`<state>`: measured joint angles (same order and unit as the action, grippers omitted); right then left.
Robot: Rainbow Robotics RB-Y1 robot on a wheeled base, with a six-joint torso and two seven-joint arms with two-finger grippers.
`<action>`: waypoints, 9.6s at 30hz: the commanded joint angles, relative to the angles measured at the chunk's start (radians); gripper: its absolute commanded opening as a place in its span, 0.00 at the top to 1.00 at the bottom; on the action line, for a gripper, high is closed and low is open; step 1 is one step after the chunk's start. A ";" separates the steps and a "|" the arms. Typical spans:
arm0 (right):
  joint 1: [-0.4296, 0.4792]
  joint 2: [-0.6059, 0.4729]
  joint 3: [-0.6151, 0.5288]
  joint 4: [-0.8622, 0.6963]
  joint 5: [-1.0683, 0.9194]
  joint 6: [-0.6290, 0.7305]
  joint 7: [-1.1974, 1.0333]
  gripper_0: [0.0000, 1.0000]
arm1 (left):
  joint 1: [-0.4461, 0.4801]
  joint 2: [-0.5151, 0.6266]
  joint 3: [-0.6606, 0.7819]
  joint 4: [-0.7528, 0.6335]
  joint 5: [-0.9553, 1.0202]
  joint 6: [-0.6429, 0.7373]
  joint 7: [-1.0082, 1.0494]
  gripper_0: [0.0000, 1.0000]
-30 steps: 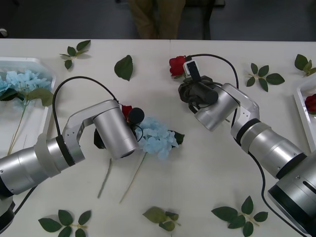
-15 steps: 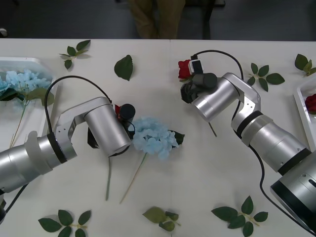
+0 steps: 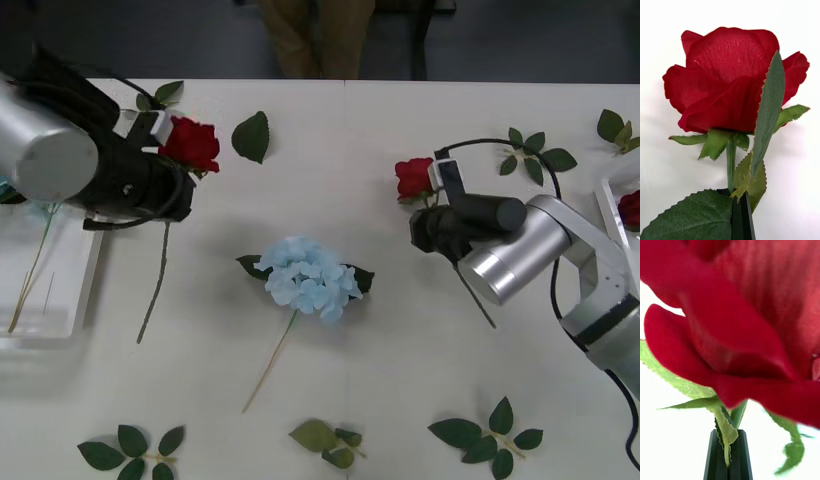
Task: Place the red flowers into the right box and the blue flowers into the left box. If a person shows an open palm, hand one flower to the person first, then continue sorting.
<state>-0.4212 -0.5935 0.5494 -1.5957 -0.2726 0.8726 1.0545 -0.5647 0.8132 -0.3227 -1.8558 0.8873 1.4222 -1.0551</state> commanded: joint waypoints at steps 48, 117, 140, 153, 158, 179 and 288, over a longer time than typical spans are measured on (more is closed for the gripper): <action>0.426 -0.028 -0.710 -0.444 -1.024 0.252 0.878 0.11 | 0.066 -0.293 -0.263 -0.083 0.249 -0.945 -0.845 1.00; 0.101 0.172 -0.134 0.235 -2.171 -0.049 1.651 1.00 | 0.095 -0.286 -0.265 -0.083 0.312 -0.994 -0.868 0.00; 0.173 -0.308 -0.209 0.235 -2.214 -0.110 1.651 1.00 | 0.141 0.015 -0.257 0.047 0.479 -0.747 -0.852 0.00; 0.171 -0.623 -0.313 0.300 -1.962 0.026 1.651 1.00 | 0.080 0.132 -0.182 0.093 0.371 -0.230 -0.551 0.00; 0.171 -0.634 -0.382 0.364 -1.810 0.144 1.651 1.00 | 0.057 0.089 -0.153 -0.019 0.225 0.001 -0.281 0.00; 0.318 -0.628 -0.804 0.599 -1.163 0.399 1.518 1.00 | -0.058 -0.296 -0.555 -0.175 -0.488 0.288 0.443 0.00; -0.171 -0.177 0.264 0.082 -0.281 -0.176 -0.229 0.73 | 0.135 0.449 0.330 0.672 0.265 -0.126 -0.597 1.00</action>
<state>-0.5560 -0.7853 0.8053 -1.5134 -0.5595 0.7066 0.8735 -0.4396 1.2027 -0.0112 -1.2138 1.1626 1.3386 -1.6383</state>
